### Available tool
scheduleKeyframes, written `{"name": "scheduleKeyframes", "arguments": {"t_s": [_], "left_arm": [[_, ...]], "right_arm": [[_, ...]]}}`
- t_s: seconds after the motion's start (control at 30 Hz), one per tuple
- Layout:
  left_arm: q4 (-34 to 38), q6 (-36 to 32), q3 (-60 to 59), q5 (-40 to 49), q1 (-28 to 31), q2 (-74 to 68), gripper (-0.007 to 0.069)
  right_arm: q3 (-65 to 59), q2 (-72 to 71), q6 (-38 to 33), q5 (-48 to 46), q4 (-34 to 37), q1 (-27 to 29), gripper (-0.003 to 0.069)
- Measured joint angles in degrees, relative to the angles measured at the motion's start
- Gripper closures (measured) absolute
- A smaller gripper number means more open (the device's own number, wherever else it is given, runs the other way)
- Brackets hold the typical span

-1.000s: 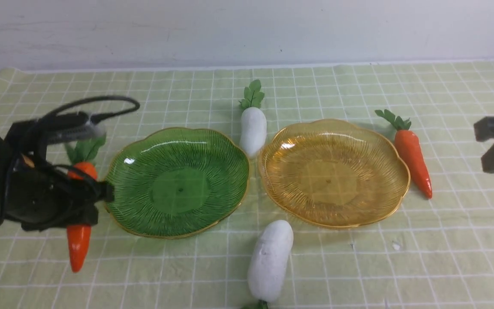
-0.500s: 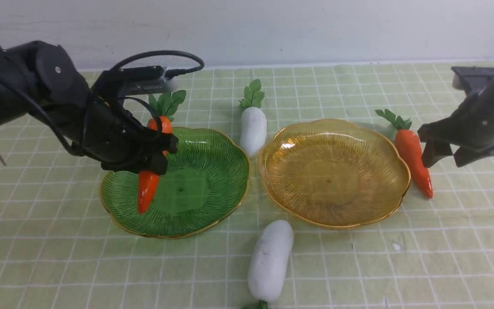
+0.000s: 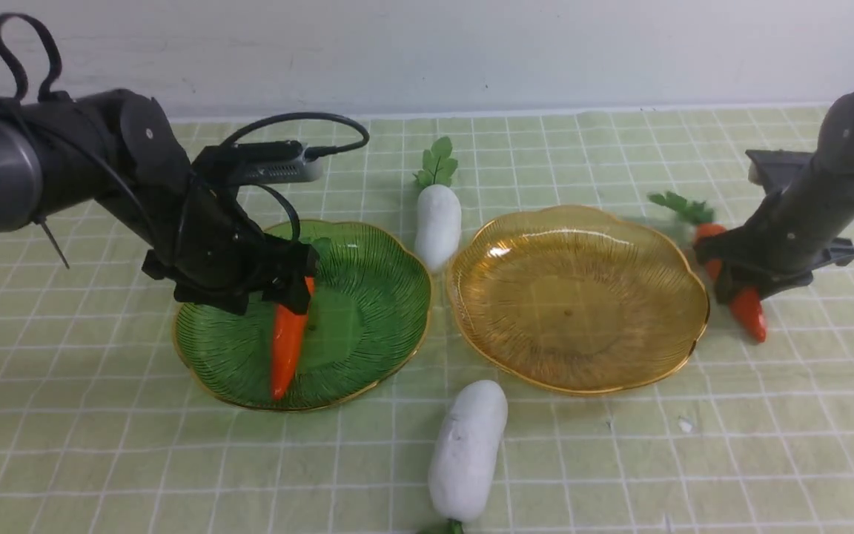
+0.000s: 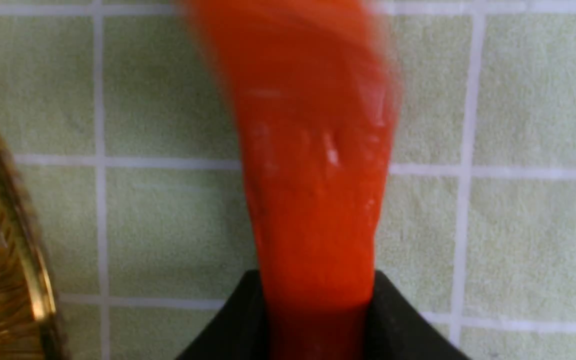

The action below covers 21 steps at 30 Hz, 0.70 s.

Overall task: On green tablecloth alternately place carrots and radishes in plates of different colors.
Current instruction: 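Pick up the carrot and put it on the nearest plate, then pick up the vegetable and place it in the green plate with the right gripper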

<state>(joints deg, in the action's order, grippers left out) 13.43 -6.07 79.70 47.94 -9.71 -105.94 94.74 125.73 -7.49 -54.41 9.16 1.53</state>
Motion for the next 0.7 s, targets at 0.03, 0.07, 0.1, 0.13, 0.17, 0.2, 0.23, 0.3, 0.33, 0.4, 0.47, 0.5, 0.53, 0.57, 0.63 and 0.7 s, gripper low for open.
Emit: {"name": "scheduleKeyframes", "arguments": {"t_s": [0.03, 0.07, 0.1, 0.13, 0.17, 0.2, 0.23, 0.3, 0.33, 0.4, 0.47, 0.5, 0.53, 0.57, 0.63, 0.7], "left_arm": [[-0.94, 0.15, 1.1, 1.85, 0.0, 0.53, 0.0228], [-1.5, 0.31, 1.69, 3.37, 0.0, 1.15, 0.0284], [-3.15, 0.34, 2.7, 5.75, 0.0, 2.76, 0.0402], [-3.88, 0.34, 3.01, 6.75, 0.0, 4.02, 0.0471], [-4.46, 0.34, 3.17, 7.93, 0.0, 5.8, 0.0536], [-4.94, 0.34, 3.29, 9.07, 0.0, 7.71, 0.0576], [-5.06, 0.34, 3.29, 9.97, 0.0, 9.77, 0.06], [-5.16, 0.34, 3.29, 10.78, 0.0, 12.26, 0.0617], [-5.16, 0.34, 3.34, 11.41, 0.0, 15.46, 0.0624], [-5.1, 0.34, 3.34, 12.15, -0.07, 18.96, 0.0632], [-5.1, 0.34, 3.34, 12.9, -0.07, 21.87, 0.0632], [-5.1, 0.34, 3.17, 13.33, -0.07, 23.2, 0.0632], [-5.1, 0.34, 2.66, 13.39, -0.07, 24.23, 0.0632], [-5.1, 0.34, 2.01, 13.39, -0.07, 25.52, 0.0632], [-5.1, 0.34, 0.65, 13.34, -0.07, 26.82, 0.0632], [-5.22, 0.41, -2.96, 13.01, -0.07, 30.04, 0.0632]], "right_arm": [[0.38, -0.4, 0.86, -1.39, -0.09, 0.33, 0.0461], [0.86, -1.12, 1.58, -3.08, -0.03, 0.64, 0.0454], [1.62, -2.55, 2.45, -5.12, 0.36, 1.22, 0.0453], [2.19, -3.89, 2.64, -6.39, 0.86, 1.61, 0.0453], [2.65, -5.51, 2.77, -7.19, 1.45, 1.92, 0.0453], [3.68, -8.77, 2.82, -8.76, 4.07, 2.1, 0.0453], [4.03, -10.75, 2.56, -9.03, 6.08, 1.96, 0.0453], [4.42, -13.46, 1.67, -9.17, 9.81, 1.29, 0.0453], [4.76, -16.21, -0.21, -9.11, 14.34, -0.59, 0.0453], [4.86, -17.59, -2.0, -8.91, 20.99, -4.06, 0.0453], [4.86, -17.29, -2.41, -8.46, 25.87, -9.18, 0.0453], [4.86, -16.44, -2.53, -7.55, 28.32, -12.67, 0.0453], [4.86, -15.72, -2.55, -6.59, 29.05, -15.07, 0.0453], [4.86, -14.65, -2.6, -5.36, 30.01, -18.01, 0.0453], [4.86, -13.5, -2.6, -3.1, 30.83, -20.84, 0.0453], [5.84, -10.12, -2.31, 1.0, 31.67, -26.69, 0.0453]]}}
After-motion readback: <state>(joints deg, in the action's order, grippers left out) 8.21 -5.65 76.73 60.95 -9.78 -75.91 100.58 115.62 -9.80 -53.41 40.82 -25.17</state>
